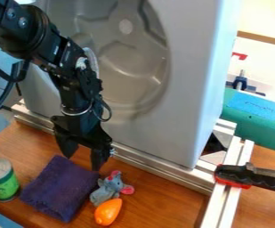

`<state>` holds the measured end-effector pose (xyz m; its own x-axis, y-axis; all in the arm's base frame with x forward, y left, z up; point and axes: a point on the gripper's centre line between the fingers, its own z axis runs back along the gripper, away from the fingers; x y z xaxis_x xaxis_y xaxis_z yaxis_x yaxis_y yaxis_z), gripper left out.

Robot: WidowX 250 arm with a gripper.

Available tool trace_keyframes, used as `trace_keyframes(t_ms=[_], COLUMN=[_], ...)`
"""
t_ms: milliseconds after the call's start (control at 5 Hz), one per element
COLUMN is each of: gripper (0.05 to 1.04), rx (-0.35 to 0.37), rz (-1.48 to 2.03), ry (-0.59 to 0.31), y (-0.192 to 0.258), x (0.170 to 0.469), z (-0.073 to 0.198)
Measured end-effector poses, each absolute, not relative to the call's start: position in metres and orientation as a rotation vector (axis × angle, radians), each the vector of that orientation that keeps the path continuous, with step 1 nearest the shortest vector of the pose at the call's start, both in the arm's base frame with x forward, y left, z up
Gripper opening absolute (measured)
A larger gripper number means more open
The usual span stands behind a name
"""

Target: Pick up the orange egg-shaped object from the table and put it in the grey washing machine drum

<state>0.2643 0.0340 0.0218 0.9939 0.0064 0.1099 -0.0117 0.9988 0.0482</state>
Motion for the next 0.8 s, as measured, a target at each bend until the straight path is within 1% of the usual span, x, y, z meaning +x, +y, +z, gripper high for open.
trace_keyframes(t_ms=[200,400,600,800], gripper=[1.008,1.008,1.008,1.008], rx=[0.045,0.015,0.028,0.044], rz=[0.011,-0.021,-0.011,-0.040], ry=[-0.087,-0.073,-0.066,-0.054], y=[0.033,0.006,-0.003,-0.014], x=[0.259,0.242,0.231,0.222], z=[0.016,0.009,0.010,0.004])
